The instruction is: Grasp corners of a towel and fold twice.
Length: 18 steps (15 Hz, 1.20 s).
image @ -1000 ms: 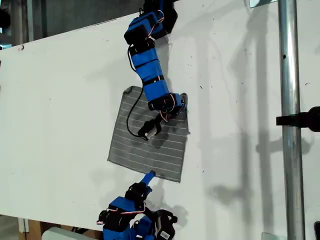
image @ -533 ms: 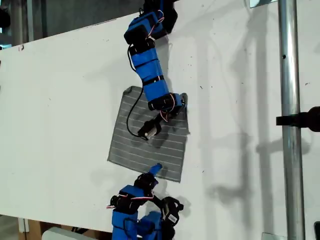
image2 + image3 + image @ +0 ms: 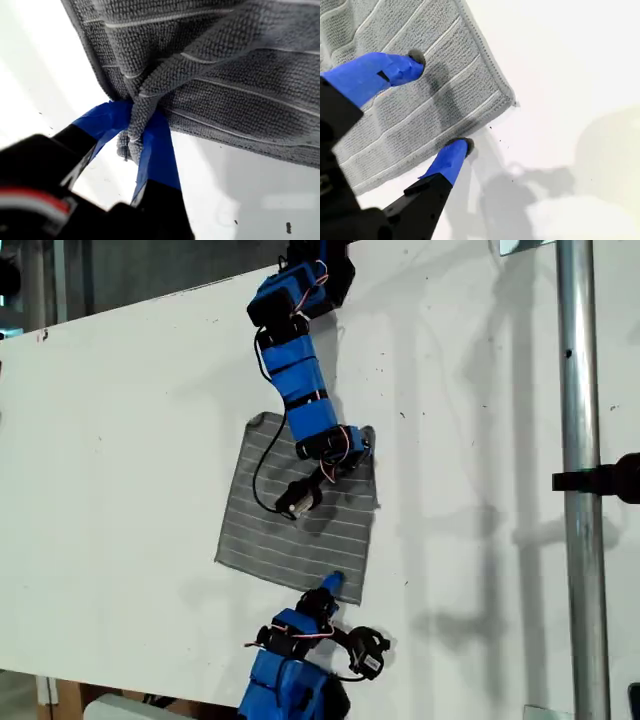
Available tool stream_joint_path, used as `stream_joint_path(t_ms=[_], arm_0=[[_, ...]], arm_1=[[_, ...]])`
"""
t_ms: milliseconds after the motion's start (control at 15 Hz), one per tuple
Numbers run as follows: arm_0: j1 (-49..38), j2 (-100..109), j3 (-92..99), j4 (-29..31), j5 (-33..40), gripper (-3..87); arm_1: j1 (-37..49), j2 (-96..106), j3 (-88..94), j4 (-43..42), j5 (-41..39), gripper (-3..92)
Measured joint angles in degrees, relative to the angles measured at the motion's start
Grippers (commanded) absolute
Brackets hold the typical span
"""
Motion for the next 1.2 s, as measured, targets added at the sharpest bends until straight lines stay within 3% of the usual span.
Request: stream_joint_path(t_ms=[333, 400, 533, 867, 1200], arm_0=[[3.16, -10.63, -3.43, -3.78, -2.90, 26.7], [3.78, -12.83, -4.13, -4.66, -3.69, 21.1], [4.75, -16.52, -5.19, -7.56, -5.54, -2.9], [5.62, -15.82, -8.00, -9.49, -6.24, -2.8], [7.73, -7.47, -13.27, 0.09, -3.25, -2.8]], arm_1=[[0.00, 0.09, 0.00, -0.62, 0.00, -0.2], [0.00, 0.09, 0.00, -0.62, 0.00, -0.2], [0.00, 0.09, 0.00, -0.62, 0.00, -0.2], [-0.18, 0.44, 0.09, -0.97, 0.35, -0.2], [-1.14, 7.47, 1.76, -0.62, 1.76, -0.2]])
